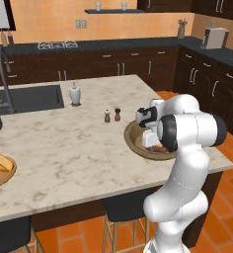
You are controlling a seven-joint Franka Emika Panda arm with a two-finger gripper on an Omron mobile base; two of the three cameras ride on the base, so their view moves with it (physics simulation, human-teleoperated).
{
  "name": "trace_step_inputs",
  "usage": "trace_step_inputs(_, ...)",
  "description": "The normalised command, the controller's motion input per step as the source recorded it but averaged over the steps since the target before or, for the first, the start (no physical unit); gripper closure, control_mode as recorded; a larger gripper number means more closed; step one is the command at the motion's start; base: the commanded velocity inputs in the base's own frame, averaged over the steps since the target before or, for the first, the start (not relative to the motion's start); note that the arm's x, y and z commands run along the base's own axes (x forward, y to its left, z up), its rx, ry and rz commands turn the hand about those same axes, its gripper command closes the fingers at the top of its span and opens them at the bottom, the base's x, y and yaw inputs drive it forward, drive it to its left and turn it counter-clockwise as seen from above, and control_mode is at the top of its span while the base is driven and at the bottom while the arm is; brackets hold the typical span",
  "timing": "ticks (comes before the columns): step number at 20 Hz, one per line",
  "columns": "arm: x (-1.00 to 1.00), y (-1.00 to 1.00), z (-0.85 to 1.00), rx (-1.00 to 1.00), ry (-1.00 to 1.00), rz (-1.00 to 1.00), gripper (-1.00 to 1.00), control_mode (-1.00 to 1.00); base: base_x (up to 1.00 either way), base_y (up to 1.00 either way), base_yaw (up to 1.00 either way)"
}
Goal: Place one bun and one sausage from the bowl on each plate.
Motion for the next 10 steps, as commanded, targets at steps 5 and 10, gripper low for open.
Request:
trace_step_inputs(5,0.00,0.00,0.00,0.00,0.06,0.00,1.00,-1.00,0.00,0.00,0.00)
trace_step_inputs(10,0.02,0.00,0.00,0.00,0.08,0.00,1.00,-1.00,0.00,0.00,0.00)
